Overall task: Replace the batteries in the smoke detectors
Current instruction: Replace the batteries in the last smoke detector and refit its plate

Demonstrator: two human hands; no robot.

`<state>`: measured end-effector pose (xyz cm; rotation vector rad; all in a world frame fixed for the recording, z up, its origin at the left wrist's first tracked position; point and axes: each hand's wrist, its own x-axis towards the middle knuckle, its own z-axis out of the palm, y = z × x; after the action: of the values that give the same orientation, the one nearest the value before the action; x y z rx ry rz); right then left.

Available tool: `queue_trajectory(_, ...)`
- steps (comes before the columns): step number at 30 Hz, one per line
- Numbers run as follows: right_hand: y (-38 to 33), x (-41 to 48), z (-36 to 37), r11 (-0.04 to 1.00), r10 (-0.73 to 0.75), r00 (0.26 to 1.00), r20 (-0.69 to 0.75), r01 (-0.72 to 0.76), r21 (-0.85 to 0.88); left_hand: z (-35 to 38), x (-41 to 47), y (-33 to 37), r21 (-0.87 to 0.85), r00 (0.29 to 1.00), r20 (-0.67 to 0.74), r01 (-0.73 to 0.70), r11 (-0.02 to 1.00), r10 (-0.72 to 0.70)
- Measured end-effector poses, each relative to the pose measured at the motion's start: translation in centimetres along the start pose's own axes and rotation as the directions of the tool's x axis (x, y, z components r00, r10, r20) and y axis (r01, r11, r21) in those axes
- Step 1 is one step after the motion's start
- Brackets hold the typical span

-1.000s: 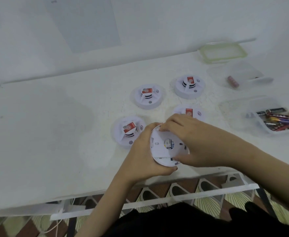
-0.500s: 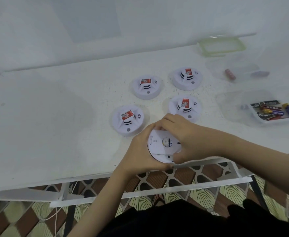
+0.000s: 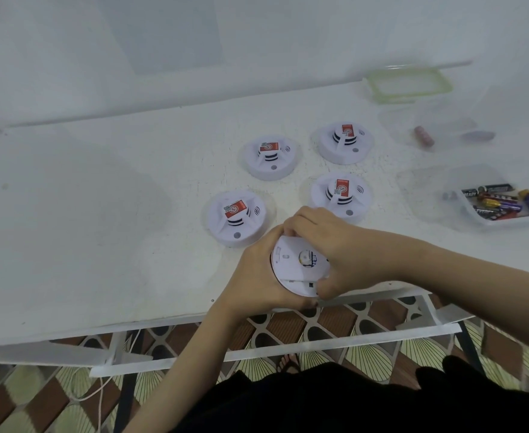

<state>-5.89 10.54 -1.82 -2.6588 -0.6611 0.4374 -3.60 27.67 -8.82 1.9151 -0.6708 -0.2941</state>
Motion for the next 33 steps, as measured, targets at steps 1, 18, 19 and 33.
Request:
queue_trajectory(1,0.1,-0.1,0.0,1.000,-0.003,1.000,0.001,0.003,-0.004,0.0,0.0,0.0,0.002,1.000,0.004,0.002,1.000,-0.002)
queue_trajectory(18,1.8,-1.5,0.5,0.980,0.072,0.992,-0.104,-0.051,0.191,-0.1,-1.0,0.4,-0.054,0.994,0.024,0.107,0.993,-0.106)
queue_trajectory(19,1.9,-1.5,0.6,0.978,0.069,0.991,-0.111,-0.045,0.203,-0.1,-1.0,0.5,-0.060,0.994,0.016,0.106,0.993,-0.106)
queue_trajectory(33,2.5,-0.4,0.7,0.964,0.018,0.998,-0.057,-0.002,0.265,-0.3,-0.3,0.3,-0.093,0.995,-0.027,0.094,0.991,-0.097)
